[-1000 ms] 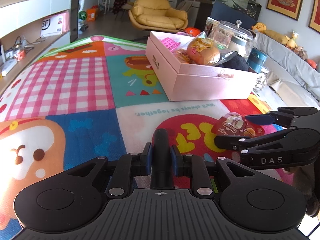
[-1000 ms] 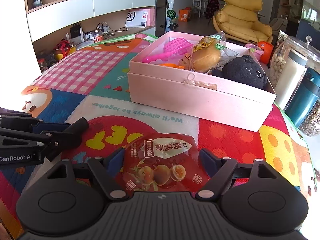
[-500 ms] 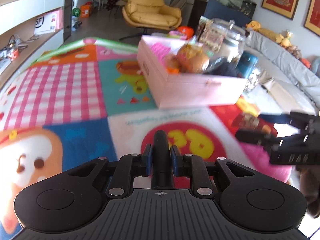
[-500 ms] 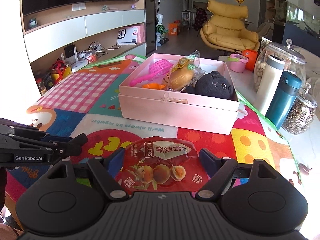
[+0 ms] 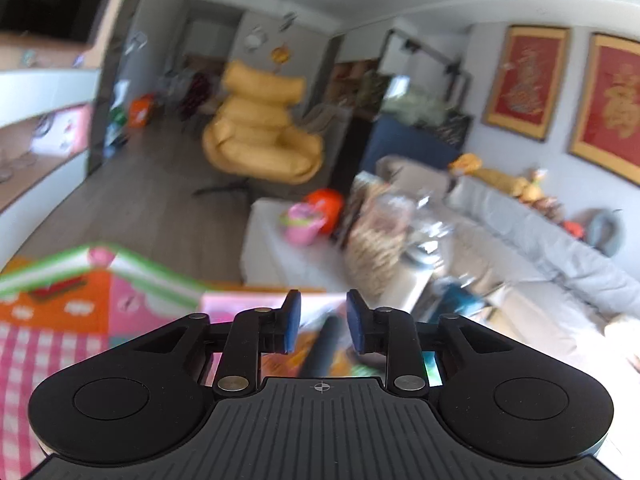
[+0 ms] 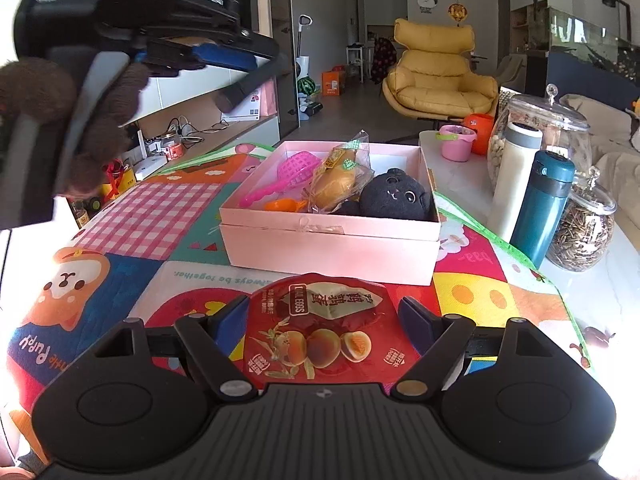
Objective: Organize objects
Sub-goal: 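Drop the black cylinder into the pink box with the left tool while the right tool holds the red bag, then lower the red snack bag into the pink box and open the right tool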
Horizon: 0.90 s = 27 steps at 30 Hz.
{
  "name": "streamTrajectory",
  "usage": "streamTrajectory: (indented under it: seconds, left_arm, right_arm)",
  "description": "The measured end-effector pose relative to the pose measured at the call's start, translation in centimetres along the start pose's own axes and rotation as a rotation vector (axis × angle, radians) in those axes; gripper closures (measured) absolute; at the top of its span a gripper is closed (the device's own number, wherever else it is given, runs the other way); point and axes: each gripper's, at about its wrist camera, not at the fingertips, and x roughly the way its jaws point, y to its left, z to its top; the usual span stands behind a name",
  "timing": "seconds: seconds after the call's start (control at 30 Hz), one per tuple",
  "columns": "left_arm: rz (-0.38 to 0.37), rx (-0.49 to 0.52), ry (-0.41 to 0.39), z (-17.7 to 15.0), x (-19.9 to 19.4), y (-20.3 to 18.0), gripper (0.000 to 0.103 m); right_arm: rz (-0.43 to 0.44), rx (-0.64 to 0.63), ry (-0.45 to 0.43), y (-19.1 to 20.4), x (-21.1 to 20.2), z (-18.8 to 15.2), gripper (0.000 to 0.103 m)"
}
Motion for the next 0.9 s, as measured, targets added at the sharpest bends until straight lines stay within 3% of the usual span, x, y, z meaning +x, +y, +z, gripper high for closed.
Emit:
streamTrajectory:
  seconds: [0.1, 0.23, 0.43, 0.57, 0.73, 0.8, 0.9]
  left_arm:
    - [0.018, -0.075, 0.050, -1.9, 0.8, 1.5, 0.076]
    - [0.052, -0.073, 0.062, -4.0, -0.9, 2.6, 0.076]
    - [0.021, -0.023, 0.163, -8.7, -4.5, 3.7, 0.076]
    - [0.022, -0.041, 0.200, -10.4, -5.6, 4.6, 0.076]
    - [0.037, -0.087, 0.189, -10.4, -6.5, 5.9, 0.076]
    - [0.041, -0.091, 0.184, -10.2, -6.9, 6.2, 0.076]
    - [0.051, -0.092, 0.180, -10.1, -7.4, 6.6, 0.076]
  right_arm:
    - [-0.008, 0.005, 0.013, -0.4, 0.1, -0.5, 0.022]
    - [-0.019, 0.008, 0.045, -0.9, 1.0, -0.8, 0.022]
    - [-0.028, -0.010, 0.038, -0.5, 2.0, 0.4, 0.022]
    - [-0.044, -0.100, -0.044, 0.8, 1.7, 3.8, 0.022]
    - [-0.119, -0.240, -0.237, 3.1, 1.7, 10.4, 0.023]
    - [-0.118, -0.267, -0.274, 3.6, 2.3, 13.1, 0.022]
    - [-0.102, -0.259, -0.277, 3.7, 3.5, 15.3, 0.010]
